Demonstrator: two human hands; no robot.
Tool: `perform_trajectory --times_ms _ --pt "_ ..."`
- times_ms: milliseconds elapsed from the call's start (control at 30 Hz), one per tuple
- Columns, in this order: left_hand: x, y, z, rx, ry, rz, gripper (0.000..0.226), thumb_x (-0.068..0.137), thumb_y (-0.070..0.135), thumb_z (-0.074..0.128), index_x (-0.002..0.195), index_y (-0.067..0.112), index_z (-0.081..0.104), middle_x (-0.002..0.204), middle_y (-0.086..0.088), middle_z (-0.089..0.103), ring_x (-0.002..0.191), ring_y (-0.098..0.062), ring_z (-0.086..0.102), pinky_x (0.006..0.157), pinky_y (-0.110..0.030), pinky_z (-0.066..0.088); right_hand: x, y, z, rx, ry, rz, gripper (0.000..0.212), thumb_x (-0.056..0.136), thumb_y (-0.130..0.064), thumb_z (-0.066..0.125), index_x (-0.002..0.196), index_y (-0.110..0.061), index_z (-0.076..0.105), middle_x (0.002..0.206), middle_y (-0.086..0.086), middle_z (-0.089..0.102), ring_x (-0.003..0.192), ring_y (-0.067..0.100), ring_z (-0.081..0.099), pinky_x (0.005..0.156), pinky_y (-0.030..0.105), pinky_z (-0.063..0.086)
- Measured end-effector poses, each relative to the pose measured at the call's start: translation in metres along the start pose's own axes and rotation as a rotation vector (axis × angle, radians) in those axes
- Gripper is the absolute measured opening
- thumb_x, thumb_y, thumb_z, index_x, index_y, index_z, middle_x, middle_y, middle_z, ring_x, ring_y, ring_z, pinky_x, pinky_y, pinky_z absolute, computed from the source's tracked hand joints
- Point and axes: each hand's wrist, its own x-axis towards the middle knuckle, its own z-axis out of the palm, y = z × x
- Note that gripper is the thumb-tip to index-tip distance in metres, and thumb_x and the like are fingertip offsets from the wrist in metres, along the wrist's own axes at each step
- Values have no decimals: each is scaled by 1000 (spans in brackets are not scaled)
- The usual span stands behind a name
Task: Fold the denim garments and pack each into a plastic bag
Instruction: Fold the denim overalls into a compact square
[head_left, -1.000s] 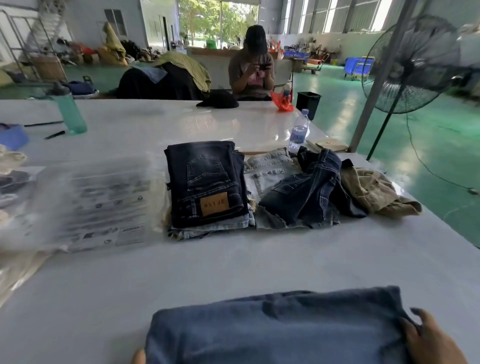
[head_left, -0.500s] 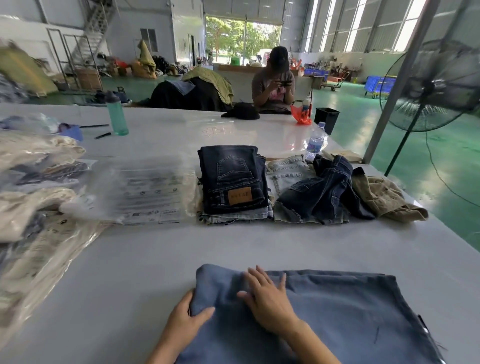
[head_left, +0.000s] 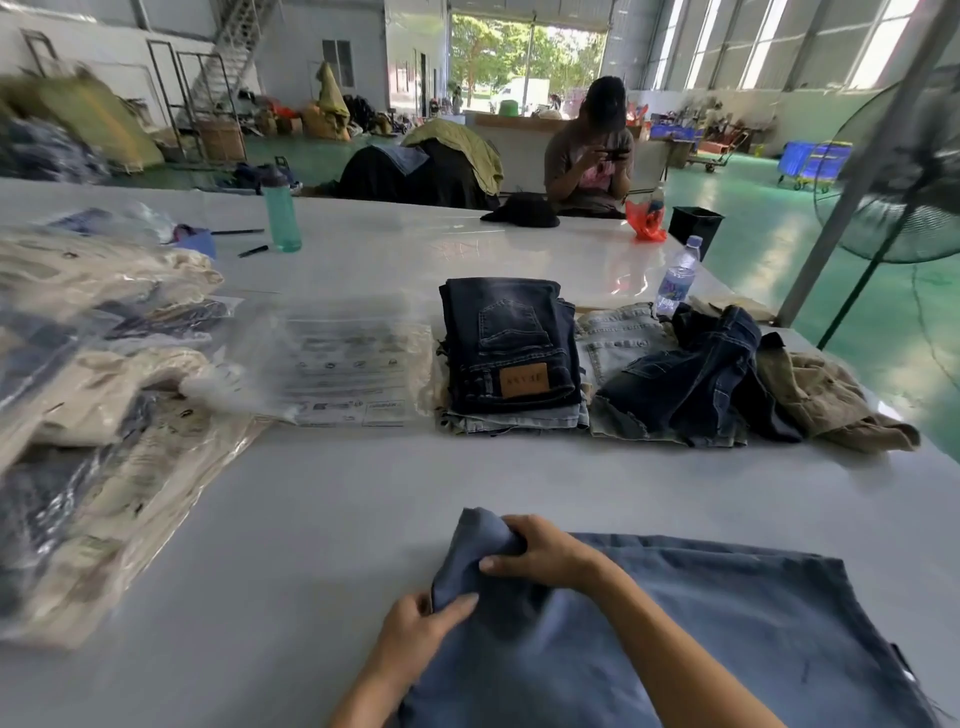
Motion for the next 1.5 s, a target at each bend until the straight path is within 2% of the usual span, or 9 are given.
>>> perform_trajectory --times_ms 100,200,333,533,700,800,1033,1367,1500 --pt "1 3 0 -37 17 -44 46 76 24 78 41 15 49 45 0 48 42 -8 45 41 -18 33 1 -4 -10 -145 66 -12 47 87 -53 59 97 -7 56 97 14 64 84 23 56 74 38 44" --pt "-1 2 2 9 60 -5 27 75 21 80 62 5 63 61 -3 66 59 -12 59 52 -24 43 14 -13 -7 -425 61 43 47 87 -60 53 93 -13 49 102 13 62 86 29 54 70 35 37" --pt "-2 -6 5 127 139 24 14 71 13 81 73 11 68 67 -5 70 75 -14 65 57 -27 46 20 -14 29 -542 111 173 60 91 -58 46 129 -12 42 132 15 49 120 34 46 97 48 33" --pt "10 -11 -14 214 223 38 22 66 1 83 58 1 63 54 -18 62 67 -11 51 50 -25 41 -25 18 63 -488 245 -89 60 91 -64 23 145 -38 25 154 -4 27 144 17 20 112 58 -3" --pt "21 -20 -42 261 242 25 20 67 -2 82 62 -7 63 55 -15 63 53 -10 52 48 -17 40 -119 149 -18 -568 298 473 55 97 -59 18 149 -46 4 158 -19 -6 144 3 -13 117 49 -11" --pt "28 -19 -44 306 171 13 15 71 -2 79 77 -6 66 72 -18 69 80 -26 67 69 -27 50 -167 196 -67 -472 369 810 56 98 -57 15 149 -43 0 157 -19 -12 147 12 -10 115 58 -5" --pt "22 -6 -23 551 271 -28 54 81 29 72 114 -7 48 108 -28 62 101 -41 60 75 -38 44 -161 174 -25 -369 483 731 59 96 -61 22 149 -44 5 159 -9 -11 147 18 -10 111 62 -4" --pt "37 13 -10 757 485 -5 57 87 55 53 105 1 64 109 -23 62 103 -42 56 86 -43 47 -157 188 -82 100 902 757 68 86 -31 67 142 -9 36 135 16 53 124 36 49 104 47 38" --pt "47 17 -9 647 439 -69 57 86 57 54 101 3 63 104 -21 64 101 -39 59 87 -43 48 -150 190 -87 76 972 832 34 84 -33 69 112 -16 60 116 12 62 111 33 54 89 40 45"
